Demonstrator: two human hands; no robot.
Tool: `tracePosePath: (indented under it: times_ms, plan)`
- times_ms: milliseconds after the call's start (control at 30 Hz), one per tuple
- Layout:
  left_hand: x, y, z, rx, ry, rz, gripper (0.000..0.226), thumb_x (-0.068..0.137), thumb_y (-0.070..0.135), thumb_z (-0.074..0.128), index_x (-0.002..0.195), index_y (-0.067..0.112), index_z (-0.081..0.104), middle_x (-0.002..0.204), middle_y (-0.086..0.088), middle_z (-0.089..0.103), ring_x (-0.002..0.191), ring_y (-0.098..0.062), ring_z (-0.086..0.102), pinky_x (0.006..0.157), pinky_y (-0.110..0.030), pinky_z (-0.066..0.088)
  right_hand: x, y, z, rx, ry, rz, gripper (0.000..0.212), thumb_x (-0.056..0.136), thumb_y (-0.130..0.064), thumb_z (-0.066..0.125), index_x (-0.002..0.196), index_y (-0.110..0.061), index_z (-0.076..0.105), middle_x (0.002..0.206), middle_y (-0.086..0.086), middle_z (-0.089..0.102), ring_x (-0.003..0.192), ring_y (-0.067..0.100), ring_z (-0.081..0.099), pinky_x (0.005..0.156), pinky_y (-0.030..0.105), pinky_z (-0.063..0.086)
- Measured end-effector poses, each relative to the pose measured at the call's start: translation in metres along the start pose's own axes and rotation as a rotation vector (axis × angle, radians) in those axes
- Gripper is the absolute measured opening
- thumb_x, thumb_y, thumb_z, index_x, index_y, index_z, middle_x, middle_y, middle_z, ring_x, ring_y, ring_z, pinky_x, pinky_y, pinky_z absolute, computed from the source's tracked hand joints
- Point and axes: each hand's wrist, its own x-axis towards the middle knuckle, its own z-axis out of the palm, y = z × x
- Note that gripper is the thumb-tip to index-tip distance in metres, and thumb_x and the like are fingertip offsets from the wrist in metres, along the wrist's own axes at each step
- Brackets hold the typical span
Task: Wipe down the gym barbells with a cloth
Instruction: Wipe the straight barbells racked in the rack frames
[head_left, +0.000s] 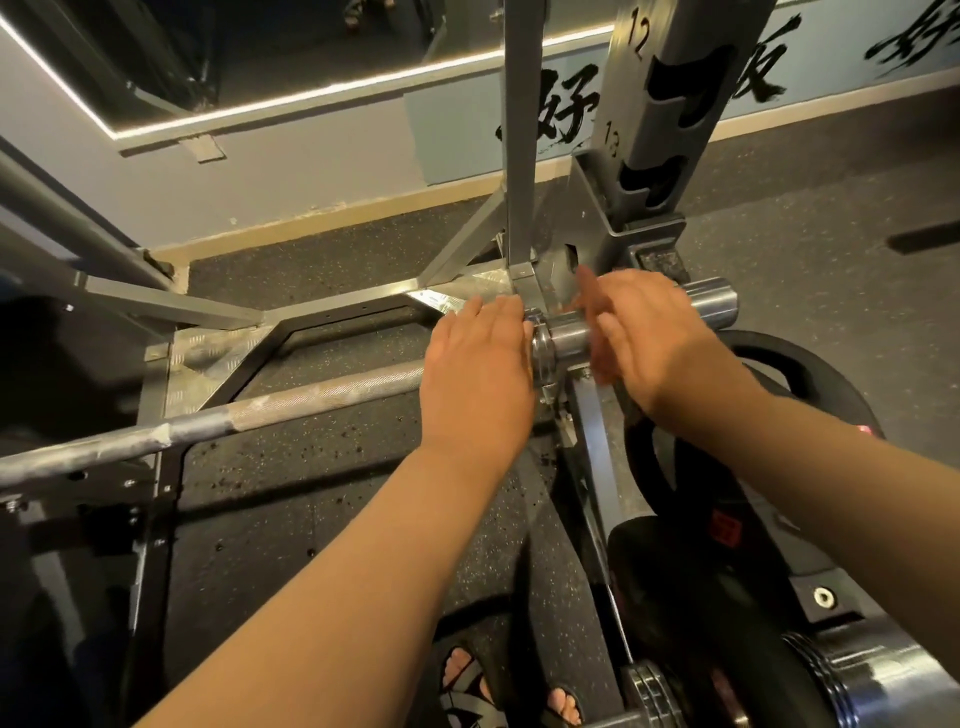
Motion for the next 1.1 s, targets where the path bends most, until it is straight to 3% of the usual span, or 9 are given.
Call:
tracePosePath:
  times_ms: [100, 167, 200, 267, 367, 600, 800, 967, 1100]
  plan:
    - [-0.006, -0.012, -0.004, 0.038, -0.014, -0.052, 0.039, 0.111, 0.021, 0.032, 0.145, 0.017, 0.050, 0.152, -0.001, 0.051, 0.150, -0.024, 0.031, 0.125, -0.044, 0.021, 0.036, -0.019, -0.006, -0.013, -0.131, 0.272, 0.027, 0.111, -0.024, 0.032, 0.123, -0.012, 0.053, 0.123, 0.010, 0.054, 0.112, 0.026, 0.050, 0.091, 0.031, 0.038]
    - [-0.010, -0.019, -0.007, 0.033, 0.001, -0.091, 0.040, 0.112, 0.023, 0.031, 0.148, 0.016, 0.048, 0.154, -0.002, 0.048, 0.152, -0.023, 0.028, 0.126, -0.042, 0.018, 0.047, -0.034, -0.012, -0.023, -0.119, 0.155, 0.028, 0.112, -0.026, 0.029, 0.126, -0.014, 0.051, 0.121, 0.007, 0.054, 0.097, 0.017, 0.054, 0.074, 0.024, 0.041]
    - [-0.011, -0.022, -0.010, 0.021, 0.013, -0.110, 0.041, 0.113, 0.025, 0.031, 0.148, 0.015, 0.048, 0.154, -0.002, 0.048, 0.151, -0.024, 0.029, 0.126, -0.042, 0.018, 0.047, -0.046, -0.013, -0.036, -0.099, 0.084, 0.029, 0.112, -0.025, 0.031, 0.128, -0.013, 0.051, 0.121, 0.007, 0.054, 0.095, 0.016, 0.056, 0.072, 0.023, 0.045]
    - [-0.015, -0.026, -0.014, -0.013, 0.049, -0.126, 0.041, 0.111, 0.025, 0.033, 0.145, 0.013, 0.052, 0.148, -0.005, 0.054, 0.146, -0.025, 0.038, 0.123, -0.041, 0.025, 0.037, -0.065, 0.002, 0.017, -0.099, 0.032, 0.027, 0.108, -0.018, 0.042, 0.129, -0.009, 0.056, 0.126, 0.009, 0.056, 0.113, 0.025, 0.057, 0.092, 0.039, 0.051]
    - [-0.020, -0.027, -0.017, -0.132, 0.128, -0.146, 0.037, 0.108, 0.025, 0.034, 0.131, 0.013, 0.060, 0.123, -0.004, 0.066, 0.118, -0.026, 0.059, 0.103, -0.041, 0.044, 0.020, -0.073, 0.040, -0.066, -0.168, -0.112, 0.036, 0.102, -0.017, 0.055, 0.138, -0.014, 0.056, 0.147, 0.003, 0.051, 0.149, 0.025, 0.030, 0.125, 0.048, 0.021]
    - [-0.023, -0.025, -0.019, -0.396, 0.305, -0.241, 0.032, 0.107, 0.021, 0.041, 0.132, 0.013, 0.058, 0.121, -0.001, 0.063, 0.110, -0.016, 0.057, 0.099, -0.040, 0.046, 0.040, -0.099, 0.028, 0.255, -0.177, -0.073, 0.042, 0.109, -0.020, 0.032, 0.149, -0.015, 0.042, 0.150, 0.003, 0.048, 0.146, 0.014, 0.033, 0.123, 0.025, -0.012]
    - [-0.004, -0.012, 0.006, -0.106, 0.106, -0.029, 0.033, 0.106, 0.026, 0.036, 0.122, 0.015, 0.063, 0.118, -0.005, 0.060, 0.109, -0.024, 0.055, 0.101, -0.042, 0.042, 0.029, -0.041, 0.018, 0.051, -0.112, 0.066, 0.048, 0.110, -0.031, 0.022, 0.149, -0.017, 0.046, 0.149, 0.004, 0.054, 0.143, 0.018, 0.041, 0.126, 0.036, 0.009]
    - [-0.023, -0.016, 0.017, 0.047, 0.148, 0.050, 0.044, 0.107, 0.030, 0.036, 0.142, 0.006, 0.050, 0.143, -0.013, 0.049, 0.137, -0.031, 0.042, 0.123, -0.046, 0.019, 0.028, -0.037, 0.035, 0.030, 0.019, -0.005, 0.057, 0.103, -0.040, 0.018, 0.138, -0.019, 0.058, 0.131, 0.000, 0.066, 0.128, 0.018, 0.056, 0.121, 0.040, 0.023]
    - [-0.030, -0.015, 0.020, 0.097, 0.117, 0.029, 0.047, 0.108, 0.030, 0.032, 0.146, 0.007, 0.047, 0.151, -0.013, 0.044, 0.149, -0.033, 0.030, 0.127, -0.049, 0.009, 0.019, -0.027, 0.048, -0.068, 0.290, -0.230, 0.043, 0.110, -0.023, 0.032, 0.130, -0.007, 0.066, 0.124, 0.005, 0.070, 0.115, 0.024, 0.065, 0.111, 0.043, 0.039]
